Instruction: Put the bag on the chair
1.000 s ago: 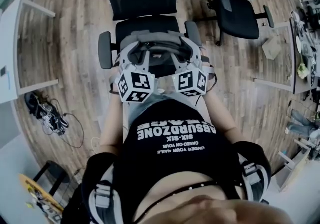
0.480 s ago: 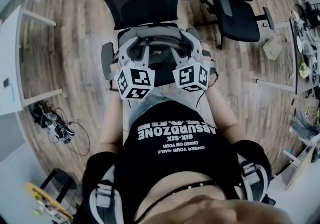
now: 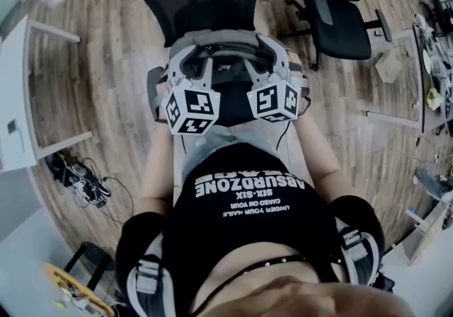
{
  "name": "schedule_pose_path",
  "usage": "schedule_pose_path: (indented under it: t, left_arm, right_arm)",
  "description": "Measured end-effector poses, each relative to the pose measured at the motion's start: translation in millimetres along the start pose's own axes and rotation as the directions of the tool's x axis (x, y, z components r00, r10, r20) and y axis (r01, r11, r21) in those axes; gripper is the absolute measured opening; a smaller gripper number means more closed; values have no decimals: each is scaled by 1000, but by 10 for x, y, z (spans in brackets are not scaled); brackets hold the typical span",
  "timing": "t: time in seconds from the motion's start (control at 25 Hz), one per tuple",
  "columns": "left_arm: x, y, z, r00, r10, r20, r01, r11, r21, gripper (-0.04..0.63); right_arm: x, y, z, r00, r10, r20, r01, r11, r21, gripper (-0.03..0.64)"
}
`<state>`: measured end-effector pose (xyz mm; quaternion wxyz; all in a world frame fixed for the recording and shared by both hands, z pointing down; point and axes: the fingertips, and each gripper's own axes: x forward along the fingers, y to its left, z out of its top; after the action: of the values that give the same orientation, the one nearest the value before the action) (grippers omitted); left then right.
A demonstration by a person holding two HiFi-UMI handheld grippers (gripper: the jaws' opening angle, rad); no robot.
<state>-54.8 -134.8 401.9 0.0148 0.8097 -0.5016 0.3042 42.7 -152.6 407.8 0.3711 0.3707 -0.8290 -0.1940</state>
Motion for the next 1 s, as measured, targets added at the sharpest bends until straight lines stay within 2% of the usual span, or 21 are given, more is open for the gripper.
schedule_pose_path:
  t: [0.44,1.0]
  left_arm:
    - [406,126,-216,999,-46,-28,45,998,-40,129]
    - [747,167,-488,994,-81,-72,78,995,-56,130]
  right_arm:
    - [431,21,-161,998,36,-50,-37,999,-20,227]
    - [810,131,-366,992,62,-112,-67,997,-38,227]
